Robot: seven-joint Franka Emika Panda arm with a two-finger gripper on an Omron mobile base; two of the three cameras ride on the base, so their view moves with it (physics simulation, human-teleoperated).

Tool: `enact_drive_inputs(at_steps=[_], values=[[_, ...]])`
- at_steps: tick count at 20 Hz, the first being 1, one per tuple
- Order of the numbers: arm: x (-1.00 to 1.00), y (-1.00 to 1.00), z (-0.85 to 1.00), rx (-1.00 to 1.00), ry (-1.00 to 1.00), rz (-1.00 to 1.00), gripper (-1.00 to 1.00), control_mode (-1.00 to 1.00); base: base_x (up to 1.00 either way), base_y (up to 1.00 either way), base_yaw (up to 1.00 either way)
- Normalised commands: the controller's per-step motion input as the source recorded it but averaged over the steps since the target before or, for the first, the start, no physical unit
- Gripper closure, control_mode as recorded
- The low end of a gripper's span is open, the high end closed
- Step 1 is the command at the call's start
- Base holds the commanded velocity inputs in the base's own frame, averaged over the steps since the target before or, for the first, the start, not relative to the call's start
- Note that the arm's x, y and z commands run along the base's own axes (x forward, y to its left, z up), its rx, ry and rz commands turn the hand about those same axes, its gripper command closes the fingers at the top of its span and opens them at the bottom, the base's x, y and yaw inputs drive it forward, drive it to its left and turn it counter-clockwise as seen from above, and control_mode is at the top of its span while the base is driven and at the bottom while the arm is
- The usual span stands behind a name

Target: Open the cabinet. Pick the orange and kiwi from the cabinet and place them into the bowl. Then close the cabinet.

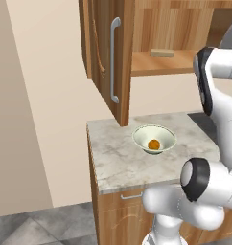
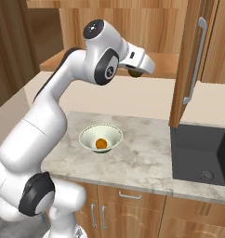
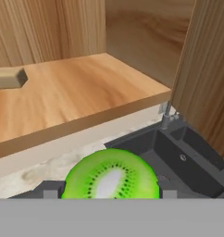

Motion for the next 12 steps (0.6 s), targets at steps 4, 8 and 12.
enact_drive_inputs(at_steps=[4, 8, 12], values=[[-0.2, 0.35, 0.0, 0.0, 0.0, 0.0, 1.0, -1.0, 0.0, 0.0, 0.0], [-0.18, 0.31, 0.0, 0.01, 0.0, 0.0, 1.0, -1.0, 0.0, 0.0, 0.0], [-0.18, 0.3, -0.01, 0.01, 0.0, 0.0, 1.0, -1.0, 0.0, 0.0, 0.0]])
